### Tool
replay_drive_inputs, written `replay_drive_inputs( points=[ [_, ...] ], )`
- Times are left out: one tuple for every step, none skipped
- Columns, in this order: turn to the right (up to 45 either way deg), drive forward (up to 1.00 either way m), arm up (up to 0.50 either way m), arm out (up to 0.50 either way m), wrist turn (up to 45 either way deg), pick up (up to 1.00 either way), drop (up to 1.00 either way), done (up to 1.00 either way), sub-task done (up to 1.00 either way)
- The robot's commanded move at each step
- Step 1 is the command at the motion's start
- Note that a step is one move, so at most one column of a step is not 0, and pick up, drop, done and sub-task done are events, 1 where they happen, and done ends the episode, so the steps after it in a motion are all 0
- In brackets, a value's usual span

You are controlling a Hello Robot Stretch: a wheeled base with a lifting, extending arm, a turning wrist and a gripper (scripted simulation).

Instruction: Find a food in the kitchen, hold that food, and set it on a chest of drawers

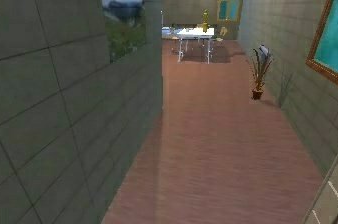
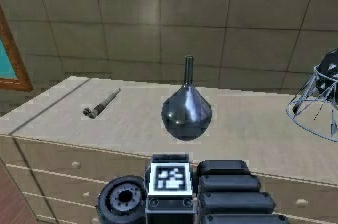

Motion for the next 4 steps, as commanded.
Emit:
replay_drive_inputs(
  points=[
    [0.0, 0.0, 0.0, 0.42, 0.0, 0.0, 0.0, 0.0, 0.0],
    [0.0, 0.0, 0.0, 0.0, 45.0, 0.0, 0.0, 0.0, 0.0],
    [0.0, 0.0, 0.0, 0.0, 45.0, 0.0, 0.0, 0.0, 0.0],
    [0.0, 0.0, 0.0, 0.0, 45.0, 0.0, 0.0, 0.0, 0.0]
  ],
)
